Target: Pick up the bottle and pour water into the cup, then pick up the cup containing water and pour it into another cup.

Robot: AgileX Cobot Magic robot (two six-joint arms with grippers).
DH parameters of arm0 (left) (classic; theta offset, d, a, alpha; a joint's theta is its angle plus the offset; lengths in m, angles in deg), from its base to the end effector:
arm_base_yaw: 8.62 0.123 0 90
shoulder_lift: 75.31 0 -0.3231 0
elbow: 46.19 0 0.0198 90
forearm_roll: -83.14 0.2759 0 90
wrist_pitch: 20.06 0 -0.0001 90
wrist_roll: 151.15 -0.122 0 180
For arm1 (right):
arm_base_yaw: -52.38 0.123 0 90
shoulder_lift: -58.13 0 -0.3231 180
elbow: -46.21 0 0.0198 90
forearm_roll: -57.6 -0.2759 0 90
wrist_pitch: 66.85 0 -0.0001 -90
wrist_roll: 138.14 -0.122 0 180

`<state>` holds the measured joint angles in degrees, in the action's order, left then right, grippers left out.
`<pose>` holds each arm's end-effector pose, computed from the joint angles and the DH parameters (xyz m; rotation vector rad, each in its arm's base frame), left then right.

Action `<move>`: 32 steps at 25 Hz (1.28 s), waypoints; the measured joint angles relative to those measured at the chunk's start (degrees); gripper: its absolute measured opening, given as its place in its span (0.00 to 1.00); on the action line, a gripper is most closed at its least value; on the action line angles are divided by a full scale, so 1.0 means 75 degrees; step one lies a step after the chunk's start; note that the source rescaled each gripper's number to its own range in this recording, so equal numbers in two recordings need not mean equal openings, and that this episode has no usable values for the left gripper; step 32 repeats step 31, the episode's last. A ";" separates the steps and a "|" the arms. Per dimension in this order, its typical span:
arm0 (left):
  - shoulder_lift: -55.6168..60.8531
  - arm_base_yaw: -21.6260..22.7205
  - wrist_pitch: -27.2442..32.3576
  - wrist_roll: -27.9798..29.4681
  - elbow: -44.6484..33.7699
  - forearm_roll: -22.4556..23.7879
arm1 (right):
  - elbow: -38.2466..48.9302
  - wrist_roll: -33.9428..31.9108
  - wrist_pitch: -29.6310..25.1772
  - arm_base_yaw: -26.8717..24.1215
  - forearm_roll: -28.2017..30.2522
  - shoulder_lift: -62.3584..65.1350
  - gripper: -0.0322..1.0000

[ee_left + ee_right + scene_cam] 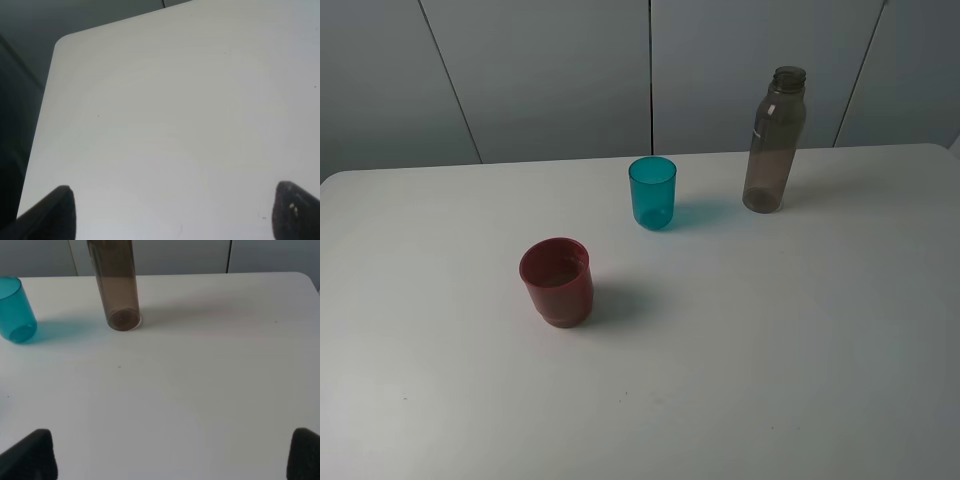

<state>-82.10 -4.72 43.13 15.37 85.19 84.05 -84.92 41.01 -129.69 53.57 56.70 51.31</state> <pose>0.0020 0.0019 0.2757 0.1721 2.0691 0.2052 0.0030 0.0018 0.2749 -0.0073 2.0689 0.0408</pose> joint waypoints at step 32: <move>0.0000 0.0000 0.0000 0.0000 0.0000 0.0000 | 0.0000 0.0596 0.0000 0.0000 -0.0438 0.0000 1.00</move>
